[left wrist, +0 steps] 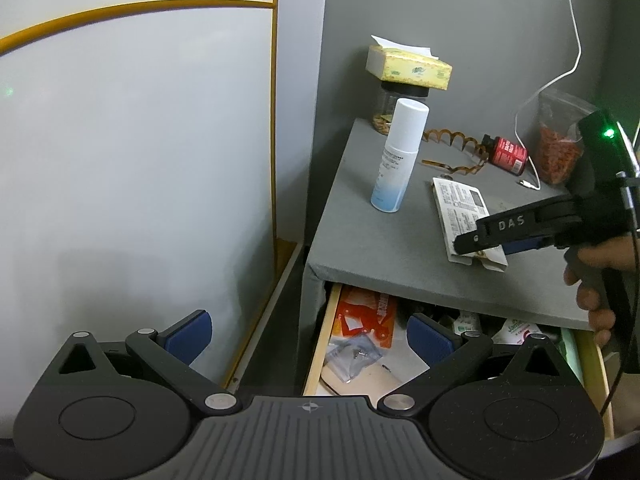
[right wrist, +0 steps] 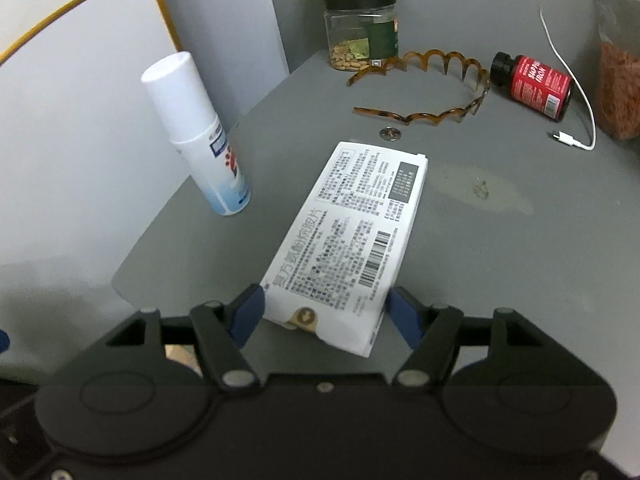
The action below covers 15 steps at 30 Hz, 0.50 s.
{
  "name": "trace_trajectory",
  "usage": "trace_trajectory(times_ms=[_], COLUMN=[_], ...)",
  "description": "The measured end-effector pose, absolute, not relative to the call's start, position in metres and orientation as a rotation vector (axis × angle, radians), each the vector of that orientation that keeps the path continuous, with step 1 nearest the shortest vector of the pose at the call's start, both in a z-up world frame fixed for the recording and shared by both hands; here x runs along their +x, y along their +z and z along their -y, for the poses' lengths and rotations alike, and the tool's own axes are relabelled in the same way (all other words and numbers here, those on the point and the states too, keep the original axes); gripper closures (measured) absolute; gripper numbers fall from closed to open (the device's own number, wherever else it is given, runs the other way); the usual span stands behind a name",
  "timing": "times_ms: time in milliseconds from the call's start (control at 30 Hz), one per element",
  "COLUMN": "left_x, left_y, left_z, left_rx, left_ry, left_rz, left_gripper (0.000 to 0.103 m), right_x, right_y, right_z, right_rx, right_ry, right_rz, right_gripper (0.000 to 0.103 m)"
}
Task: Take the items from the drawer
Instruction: 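Open the right gripper to release the box and withdraw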
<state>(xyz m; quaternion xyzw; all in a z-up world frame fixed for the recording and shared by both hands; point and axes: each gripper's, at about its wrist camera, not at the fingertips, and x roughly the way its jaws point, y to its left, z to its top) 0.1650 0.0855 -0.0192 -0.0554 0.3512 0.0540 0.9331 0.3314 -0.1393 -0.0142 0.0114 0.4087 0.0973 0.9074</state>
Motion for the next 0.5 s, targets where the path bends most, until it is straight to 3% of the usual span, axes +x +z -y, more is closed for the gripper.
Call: trace_trajectory(times_ms=[133,200,500], left_x=[0.163,0.163,0.163], left_y=[-0.018,-0.018,-0.019], left_z=[-0.094,-0.101,-0.119], left_rx=[-0.145,-0.168,-0.264], left_ry=[0.143,0.170,0.185], left_rz=[-0.710,-0.710,-0.725], left_gripper=[0.000,0.000,0.000], right_x=[0.290,0.267,0.260], right_y=[0.000,-0.001,-0.076], right_z=[0.144,0.142,0.103], right_rx=[-0.039,-0.054,-0.122], right_ry=[0.255,0.333,0.543], right_rz=[-0.771,-0.765,-1.017], right_gripper=[0.032,0.021,0.025])
